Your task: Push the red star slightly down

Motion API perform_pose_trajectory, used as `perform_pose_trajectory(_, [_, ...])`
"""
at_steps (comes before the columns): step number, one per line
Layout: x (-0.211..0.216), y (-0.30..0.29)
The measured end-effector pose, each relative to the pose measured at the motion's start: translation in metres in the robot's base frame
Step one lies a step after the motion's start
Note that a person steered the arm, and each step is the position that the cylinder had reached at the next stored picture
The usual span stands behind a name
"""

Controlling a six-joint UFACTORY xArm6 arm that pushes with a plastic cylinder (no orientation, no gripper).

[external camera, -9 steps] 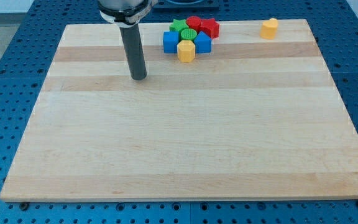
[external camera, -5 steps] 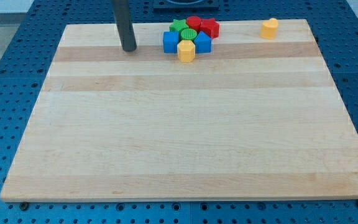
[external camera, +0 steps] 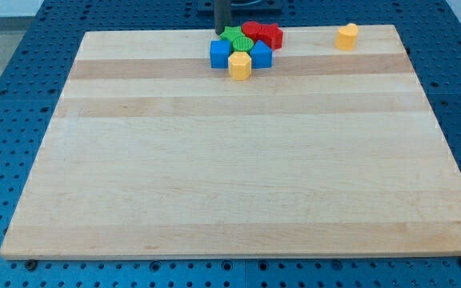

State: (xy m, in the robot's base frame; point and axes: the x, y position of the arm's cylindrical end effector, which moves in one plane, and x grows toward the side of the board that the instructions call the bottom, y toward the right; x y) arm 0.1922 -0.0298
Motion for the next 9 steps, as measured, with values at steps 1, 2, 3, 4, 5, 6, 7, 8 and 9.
perform_pose_trajectory(1, [0.001, 0.006])
perform_pose_trajectory(2, [0.006, 0.029])
perform_pose_trajectory(3, [0.008, 0.037])
perform_pose_trajectory(4, [0.008, 0.057])
perform_pose_trajectory(5, [0.008, 0.08])
perform_pose_trajectory(6, [0.016, 0.097])
perform_pose_trajectory(7, [0.032, 0.107])
perform_pose_trajectory(8, [0.044, 0.115])
perform_pose_trajectory(9, [0.029, 0.118])
